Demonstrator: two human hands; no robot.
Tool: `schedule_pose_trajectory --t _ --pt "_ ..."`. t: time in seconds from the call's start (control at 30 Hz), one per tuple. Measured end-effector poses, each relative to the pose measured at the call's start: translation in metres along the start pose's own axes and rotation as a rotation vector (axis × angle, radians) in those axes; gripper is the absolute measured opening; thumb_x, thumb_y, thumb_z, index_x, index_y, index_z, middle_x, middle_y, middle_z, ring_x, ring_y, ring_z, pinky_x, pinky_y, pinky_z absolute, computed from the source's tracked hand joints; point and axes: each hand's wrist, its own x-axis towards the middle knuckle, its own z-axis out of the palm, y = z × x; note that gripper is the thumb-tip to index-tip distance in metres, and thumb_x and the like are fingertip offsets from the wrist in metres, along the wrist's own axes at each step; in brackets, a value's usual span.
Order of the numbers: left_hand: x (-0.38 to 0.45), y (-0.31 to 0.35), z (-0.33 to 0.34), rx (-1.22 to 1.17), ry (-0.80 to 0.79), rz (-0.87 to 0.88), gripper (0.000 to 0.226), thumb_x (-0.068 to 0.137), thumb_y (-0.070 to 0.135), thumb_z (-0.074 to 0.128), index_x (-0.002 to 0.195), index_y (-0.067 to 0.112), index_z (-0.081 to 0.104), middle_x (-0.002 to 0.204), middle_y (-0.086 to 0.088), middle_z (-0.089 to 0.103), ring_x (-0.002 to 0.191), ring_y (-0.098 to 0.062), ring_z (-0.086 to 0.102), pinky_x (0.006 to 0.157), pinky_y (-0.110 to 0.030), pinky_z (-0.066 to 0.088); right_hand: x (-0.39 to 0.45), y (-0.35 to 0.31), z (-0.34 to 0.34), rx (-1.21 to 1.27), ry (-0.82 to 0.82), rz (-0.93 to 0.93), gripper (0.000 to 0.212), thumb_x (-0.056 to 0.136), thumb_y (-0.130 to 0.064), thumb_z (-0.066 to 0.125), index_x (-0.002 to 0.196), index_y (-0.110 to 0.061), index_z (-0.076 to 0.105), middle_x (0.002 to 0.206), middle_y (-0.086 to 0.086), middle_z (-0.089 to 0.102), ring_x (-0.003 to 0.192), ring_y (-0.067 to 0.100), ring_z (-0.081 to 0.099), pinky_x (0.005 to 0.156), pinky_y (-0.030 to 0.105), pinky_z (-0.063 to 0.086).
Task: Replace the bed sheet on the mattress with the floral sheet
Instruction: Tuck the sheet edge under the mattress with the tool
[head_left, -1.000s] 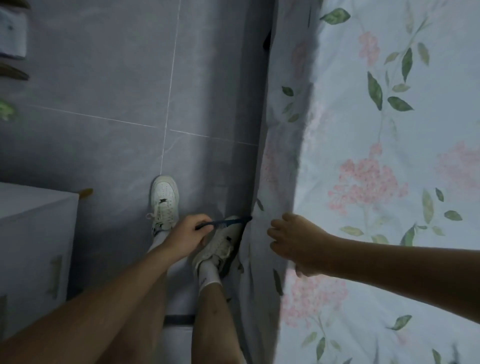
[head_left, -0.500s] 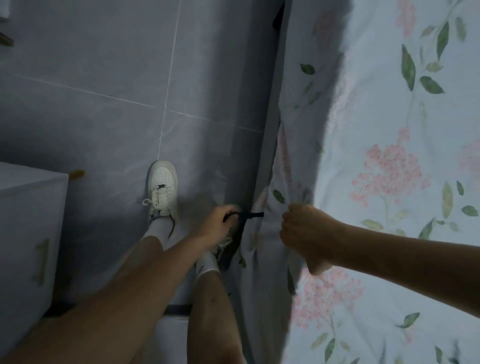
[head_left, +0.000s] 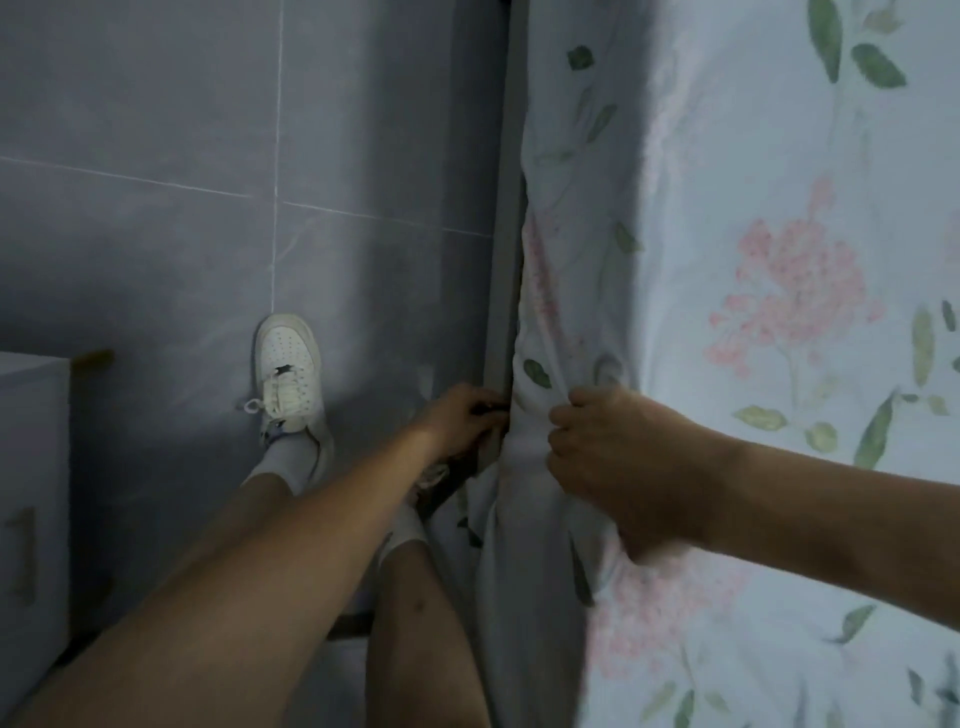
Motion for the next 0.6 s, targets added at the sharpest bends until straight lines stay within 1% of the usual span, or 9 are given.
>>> schedule_pose_trajectory --t 0.07,0.13,0.27,0.3,0.37,0.43,0.47,0.53,0.6 --pt "-0.035 -0.018 -0.023 -0.024 0.075 -0.010 0.016 0.103 0.017 0.063 0.104 0.009 0.076 0.079 -0.004 0.074 0.059 -0.002 0.063 0.059 -0.016 0.046 0.018 0.002 0.007 -0.021 -0.001 0.022 0.046 0.080 -0.058 0.065 0.109 -0.023 0.071 0.104 -0.002 0.068 0.103 0.024 0.054 0.093 0.035 0.036" --pt "-0.075 -0.029 -0.044 -0.037 0.137 -0.037 0.016 0.103 0.006 0.059 0.100 0.012 0.074 0.060 0.005 0.066 0.052 0.000 0.057 0.057 -0.018 0.044 0.029 0.002 0.008 -0.011 0.021 0.037 0.053 0.079 -0.065 0.066 0.114 -0.025 0.070 0.109 -0.003 0.068 0.107 0.023 0.054 0.092 0.035 0.036" --pt "-0.145 -0.026 -0.070 0.111 0.166 -0.161 0.035 0.106 0.003 0.051 0.087 0.026 0.069 0.056 0.004 0.060 0.052 -0.004 0.053 0.062 -0.030 0.042 0.010 -0.024 0.008 0.139 0.193 0.147 0.044 0.088 -0.049 0.065 0.122 -0.021 0.067 0.125 0.005 0.057 0.118 0.028 0.048 0.105 0.039 0.037" --pt "-0.154 -0.020 -0.071 0.126 0.169 -0.191 0.033 0.106 0.005 0.050 0.088 0.026 0.067 0.063 0.002 0.062 0.058 -0.007 0.058 0.066 -0.031 0.042 -0.001 -0.034 0.008 0.174 0.223 0.173 0.043 0.086 -0.045 0.066 0.120 -0.019 0.068 0.124 0.007 0.056 0.118 0.030 0.048 0.113 0.042 0.033" --pt "-0.149 -0.006 -0.064 0.258 0.233 -0.242 0.015 0.105 0.012 0.054 0.109 0.022 0.065 0.100 -0.009 0.065 0.097 -0.021 0.065 0.082 -0.036 0.047 -0.019 -0.051 0.015 0.296 0.317 0.247 0.035 0.080 -0.035 0.067 0.110 -0.018 0.070 0.115 0.007 0.057 0.114 0.031 0.050 0.122 0.045 0.026" --pt "-0.116 0.010 -0.049 0.526 0.305 -0.195 0.040 0.102 0.023 0.058 0.141 0.016 0.052 0.134 -0.013 0.049 0.129 -0.033 0.045 0.104 -0.046 0.043 -0.027 -0.064 0.028 0.417 0.479 0.347 0.021 0.080 -0.022 0.060 0.100 -0.019 0.069 0.104 0.004 0.055 0.107 0.029 0.052 0.124 0.042 0.025" --pt "-0.097 0.022 -0.041 0.634 0.300 -0.153 0.051 0.102 0.029 0.058 0.149 0.014 0.044 0.141 -0.012 0.043 0.134 -0.033 0.039 0.108 -0.049 0.041 -0.027 -0.073 0.035 0.463 0.549 0.393 0.018 0.084 -0.019 0.055 0.097 -0.019 0.067 0.102 0.004 0.054 0.106 0.029 0.053 0.124 0.041 0.023" --pt "-0.059 0.032 -0.029 0.782 0.156 -0.101 0.058 0.104 0.039 0.052 0.154 0.015 0.037 0.149 -0.010 0.038 0.138 -0.032 0.035 0.111 -0.050 0.039 -0.018 -0.088 0.042 0.515 0.615 0.444 0.022 0.089 -0.019 0.048 0.098 -0.018 0.067 0.105 0.005 0.056 0.113 0.031 0.053 0.127 0.045 0.017" --pt "-0.024 0.023 -0.021 0.849 -0.026 -0.147 0.058 0.105 0.047 0.046 0.154 0.017 0.040 0.153 -0.011 0.040 0.140 -0.034 0.037 0.114 -0.052 0.037 -0.005 -0.094 0.049 0.501 0.569 0.431 0.029 0.089 -0.030 0.046 0.103 -0.020 0.070 0.108 0.005 0.059 0.123 0.031 0.052 0.129 0.049 0.006"
